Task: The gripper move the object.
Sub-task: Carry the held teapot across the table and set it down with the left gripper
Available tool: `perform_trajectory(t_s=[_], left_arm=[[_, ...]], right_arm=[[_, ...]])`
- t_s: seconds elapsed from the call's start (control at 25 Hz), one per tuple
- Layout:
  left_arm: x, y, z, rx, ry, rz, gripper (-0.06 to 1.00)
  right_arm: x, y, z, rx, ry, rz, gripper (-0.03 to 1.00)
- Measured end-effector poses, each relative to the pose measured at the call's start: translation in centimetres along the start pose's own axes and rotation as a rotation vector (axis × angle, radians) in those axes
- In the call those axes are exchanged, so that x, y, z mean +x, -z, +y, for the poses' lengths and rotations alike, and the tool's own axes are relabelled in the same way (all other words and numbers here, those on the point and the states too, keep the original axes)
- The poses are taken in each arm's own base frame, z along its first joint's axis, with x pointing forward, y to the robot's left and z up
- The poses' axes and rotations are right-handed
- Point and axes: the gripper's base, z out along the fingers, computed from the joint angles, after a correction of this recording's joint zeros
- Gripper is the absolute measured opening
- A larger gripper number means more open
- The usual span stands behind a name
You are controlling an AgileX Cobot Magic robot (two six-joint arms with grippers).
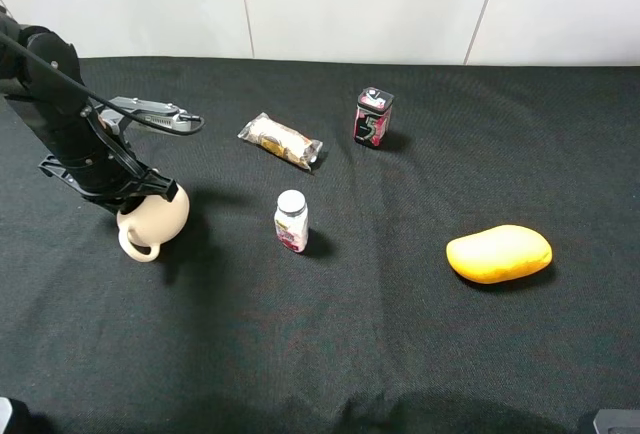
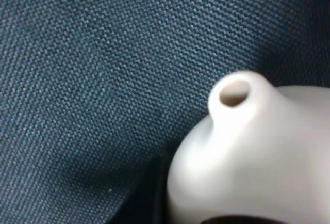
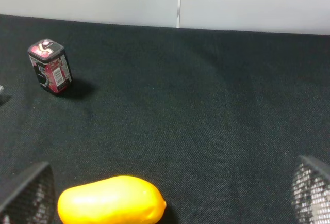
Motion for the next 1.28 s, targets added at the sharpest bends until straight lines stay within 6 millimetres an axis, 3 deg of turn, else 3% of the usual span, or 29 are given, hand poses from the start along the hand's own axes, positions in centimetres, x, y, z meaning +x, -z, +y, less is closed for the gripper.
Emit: perform_trajectory(t_s=[0.52, 0.96, 1.28], left_arm=[[0.1, 0.3, 0.0, 0.001, 0.000, 0.015, 0.09], [-1.8, 4.4, 0.1, -0.005, -0.012, 0.125, 0.09], [-4.2, 7.5, 0.1, -0.010, -0.015, 0.094, 0.09]], right_arm=[[0.0, 0.0, 0.0, 0.000, 0.000, 0.000, 0.69], [0.0, 0.0, 0.0, 0.000, 0.000, 0.000, 0.69], [0.0, 0.0, 0.0, 0.000, 0.000, 0.000, 0.69]])
